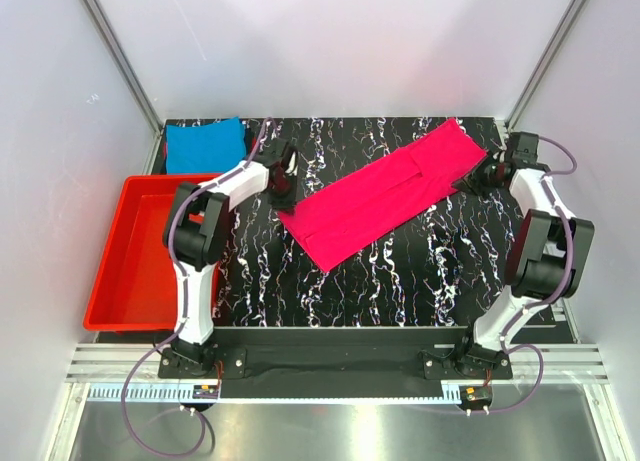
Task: Fold and stack the t-shirts
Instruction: Fold the tshirt
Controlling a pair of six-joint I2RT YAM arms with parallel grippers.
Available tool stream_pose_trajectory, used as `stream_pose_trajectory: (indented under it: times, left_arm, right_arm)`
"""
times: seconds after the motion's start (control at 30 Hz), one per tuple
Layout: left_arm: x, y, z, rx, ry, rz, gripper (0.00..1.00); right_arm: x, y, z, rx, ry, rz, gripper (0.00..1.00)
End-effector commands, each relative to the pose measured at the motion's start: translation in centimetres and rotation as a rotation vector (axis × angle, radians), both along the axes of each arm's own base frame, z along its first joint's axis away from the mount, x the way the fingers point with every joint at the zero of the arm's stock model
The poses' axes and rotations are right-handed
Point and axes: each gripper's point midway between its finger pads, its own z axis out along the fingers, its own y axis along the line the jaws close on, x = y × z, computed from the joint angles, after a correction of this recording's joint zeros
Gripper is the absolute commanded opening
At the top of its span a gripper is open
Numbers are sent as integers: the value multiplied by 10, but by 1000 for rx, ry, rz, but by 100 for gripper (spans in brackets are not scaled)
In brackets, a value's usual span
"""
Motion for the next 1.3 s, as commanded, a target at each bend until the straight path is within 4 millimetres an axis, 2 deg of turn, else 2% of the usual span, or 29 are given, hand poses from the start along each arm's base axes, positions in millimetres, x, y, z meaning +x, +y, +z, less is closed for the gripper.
stream_pose_trajectory:
  times: [0.0, 0.03, 0.07, 0.1, 0.17, 0.2, 0.27, 0.3, 0.37, 0.4, 0.47, 0.6, 0.73, 0.77, 0.87, 0.9, 0.93, 0.97, 1.0, 1.03, 1.07, 1.1, 1.13, 1.17, 1.23, 1.27]
  left_arm:
    - [-49, 28, -27, 79, 152, 78, 22]
    - [-53, 26, -22, 52, 139, 96, 23]
    - [-69, 29, -29, 47, 172, 98, 24]
    - [-78, 30, -30, 47, 181, 102, 24]
    - [-84, 29, -25, 20, 161, 117, 24]
    - [-100, 34, -34, 26, 196, 125, 25]
    - [-109, 29, -30, -18, 192, 136, 24]
    - [-126, 30, -37, -13, 222, 132, 24]
    - [-137, 23, -33, -57, 209, 134, 24]
    - [-146, 18, -33, -67, 209, 124, 24]
    - [-165, 11, -32, -115, 209, 129, 25]
    - [-190, 1, -28, -172, 203, 130, 25]
    - [-191, 2, -6, -189, 150, 142, 28]
    - [-184, 1, 3, -191, 119, 144, 31]
    - [-167, 2, 30, -197, 20, 154, 34]
    - [-155, -2, 44, -209, -26, 152, 36]
    - [-149, -1, 48, -191, -49, 133, 36]
    - [-138, 2, 53, -163, -82, 134, 37]
    - [-122, -2, 67, -159, -125, 122, 38]
    - [-119, 2, 58, -101, -101, 95, 38]
    - [-107, 0, 66, -98, -111, 88, 38]
    - [-110, 3, 56, -80, -77, 78, 38]
    - [-108, -1, 52, -89, -64, 75, 38]
    - [-109, -6, 48, -115, -60, 77, 38]
    - [-118, -15, 30, -188, -33, 81, 38]
    - [-121, -14, 22, -177, -9, 82, 38]
  right_arm:
    - [19, -3, 8, -31, -32, -5, 10]
    - [24, -3, 7, -43, -31, -3, 9]
    - [27, -3, 3, -47, -21, -5, 9]
    - [30, -2, -9, -48, 4, -4, 9]
    - [43, 4, -11, -53, 4, 10, 8]
    - [46, 6, -25, -45, 34, 14, 8]
    - [59, 13, -25, -40, 19, 22, 7]
    - [63, 16, -36, -21, 41, 18, 7]
    - [76, 24, -34, -8, 17, 28, 6]
    - [79, 28, -43, 5, 35, 23, 6]
    - [93, 33, -41, 5, 13, 32, 5]
    - [110, 46, -58, -7, 40, 46, 4]
    - [127, 55, -64, -5, 11, 33, 3]
    - [130, 57, -65, -3, 13, 30, 3]
    - [139, 65, -78, -19, 45, 55, 3]
    - [137, 67, -95, -33, 77, 72, 3]
    - [141, 72, -91, -46, 79, 89, 3]
    - [143, 74, -95, -50, 83, 103, 3]
    - [147, 77, -102, -60, 82, 126, 3]
    - [147, 81, -107, -65, 89, 136, 3]
    - [149, 87, -115, -66, 113, 148, 3]
    - [154, 89, -117, -68, 100, 159, 3]
    - [150, 89, -121, -76, 134, 170, 3]
    - [147, 103, -131, -95, 150, 206, 3]
    - [157, 106, -124, -91, 113, 219, 4]
    - [160, 109, -123, -86, 94, 230, 5]
